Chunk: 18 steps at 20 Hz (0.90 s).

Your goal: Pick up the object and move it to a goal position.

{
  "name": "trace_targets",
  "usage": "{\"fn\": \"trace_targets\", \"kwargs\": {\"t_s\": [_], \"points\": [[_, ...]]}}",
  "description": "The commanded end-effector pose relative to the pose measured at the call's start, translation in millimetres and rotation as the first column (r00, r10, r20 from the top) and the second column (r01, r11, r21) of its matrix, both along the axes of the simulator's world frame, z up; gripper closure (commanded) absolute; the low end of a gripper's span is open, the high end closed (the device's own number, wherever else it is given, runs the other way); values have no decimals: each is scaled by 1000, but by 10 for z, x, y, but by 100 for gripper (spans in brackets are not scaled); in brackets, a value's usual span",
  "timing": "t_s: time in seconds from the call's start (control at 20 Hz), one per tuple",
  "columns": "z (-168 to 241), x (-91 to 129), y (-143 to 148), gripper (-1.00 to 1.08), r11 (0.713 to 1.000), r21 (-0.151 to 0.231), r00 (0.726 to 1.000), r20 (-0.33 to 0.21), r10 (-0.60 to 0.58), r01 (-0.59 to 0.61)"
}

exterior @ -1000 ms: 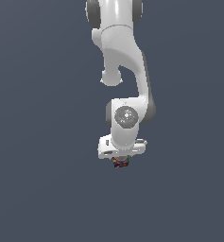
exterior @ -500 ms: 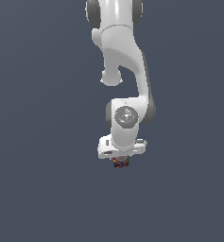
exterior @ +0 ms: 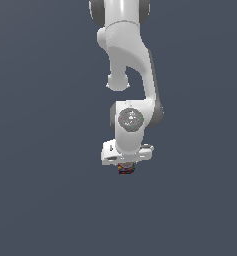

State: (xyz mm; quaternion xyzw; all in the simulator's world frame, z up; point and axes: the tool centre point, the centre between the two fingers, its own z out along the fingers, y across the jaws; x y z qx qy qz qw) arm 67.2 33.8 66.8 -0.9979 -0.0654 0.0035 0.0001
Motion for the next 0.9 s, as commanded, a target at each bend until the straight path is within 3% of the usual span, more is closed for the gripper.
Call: {"fn": "trace_targets", "kwargs": {"t_s": [0.0, 0.85], "points": [[116, -28, -66, 108, 1000, 0, 1000, 6, -1, 1], [792, -347, -546, 108, 1000, 0, 1000, 7, -1, 1]]}}
